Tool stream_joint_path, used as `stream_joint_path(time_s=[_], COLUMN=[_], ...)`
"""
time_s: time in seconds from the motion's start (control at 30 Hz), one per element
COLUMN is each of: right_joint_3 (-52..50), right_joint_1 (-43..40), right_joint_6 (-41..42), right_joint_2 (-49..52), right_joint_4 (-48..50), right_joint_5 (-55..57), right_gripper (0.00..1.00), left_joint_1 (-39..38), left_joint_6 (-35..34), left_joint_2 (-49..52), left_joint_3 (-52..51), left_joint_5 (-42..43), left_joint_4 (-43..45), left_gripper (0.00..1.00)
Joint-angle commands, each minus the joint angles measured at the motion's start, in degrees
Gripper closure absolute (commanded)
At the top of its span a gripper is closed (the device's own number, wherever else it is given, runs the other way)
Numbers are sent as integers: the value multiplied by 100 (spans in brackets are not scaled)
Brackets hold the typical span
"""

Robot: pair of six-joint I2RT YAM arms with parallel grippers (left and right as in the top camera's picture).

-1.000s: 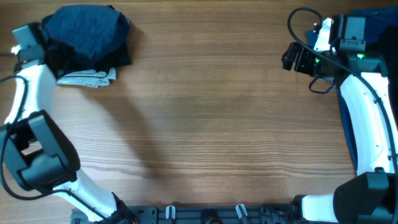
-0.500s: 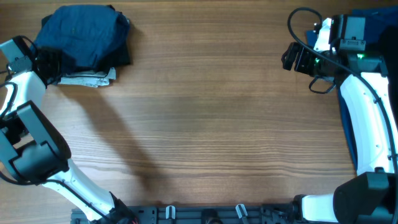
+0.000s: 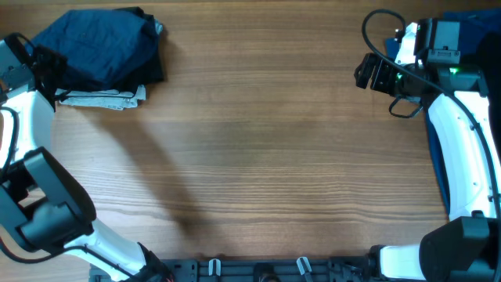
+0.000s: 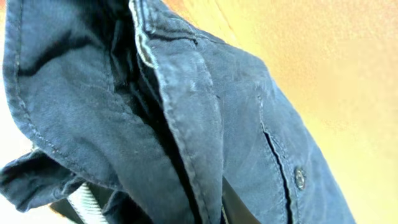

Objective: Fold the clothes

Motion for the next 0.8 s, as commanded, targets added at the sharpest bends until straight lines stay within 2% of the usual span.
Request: stream_joint_path(time_s=[0.0, 0.03, 0.07, 0.1, 0.13, 0.17, 0.33, 0.37, 0.4, 0.47, 0.5, 0.57, 0.63, 0.7, 0.77], right_joint_3=[-42, -42, -42, -42, -42, -42, -42, -42, -42, -42, -42, -42, -42, -42, -42], right_joint_1=[2, 2, 2, 2, 2, 2, 2, 2, 2, 2, 2, 2, 2, 2, 2], right_joint_6=[68, 68, 68, 68, 68, 68, 68, 70, 68, 68, 68, 68, 68, 68, 70], right_joint_2=[48, 48, 48, 48, 48, 48, 48, 48, 48, 48, 48, 48, 48, 48, 48], right_joint_4=[13, 13, 13, 13, 13, 13, 13, 13, 13, 13, 13, 13, 13, 13, 13], right_joint_5=[118, 116, 118, 118, 118, 118, 118, 118, 118, 116, 118, 118, 118, 116, 116], right_gripper=[0, 0, 0, 0, 0, 0, 0, 0, 0, 0, 0, 0, 0, 0, 0], left_joint_1=[-83, -96, -114, -125, -127, -127, -157, -192, -236, -337, -387, -501, -503, -496, -496], left_joint_6=[306, 304, 306, 302, 302, 304, 308, 308, 321, 647, 857, 1080, 1075, 1056, 1058], left_joint_2=[107, 173, 256, 317, 341, 330, -671, -979, -1213, -1482, -1521, -1432, -1220, -868, -358], left_joint_3=[-11, -11, -11, -11, -11, -9, 140, 140, 140, 140, 140, 140, 140, 140, 140], left_joint_5=[-501, -496, -498, -498, -496, -496, -247, -173, -127, -98, -101, -105, -4, 245, 883], left_joint_4=[-216, -273, -341, -398, -411, -391, -675, -715, -769, -907, -911, -909, -957, -990, -968], left_gripper=[77, 75, 61, 39, 9, 0, 0, 3, 10, 37, 47, 84, 95, 96, 96])
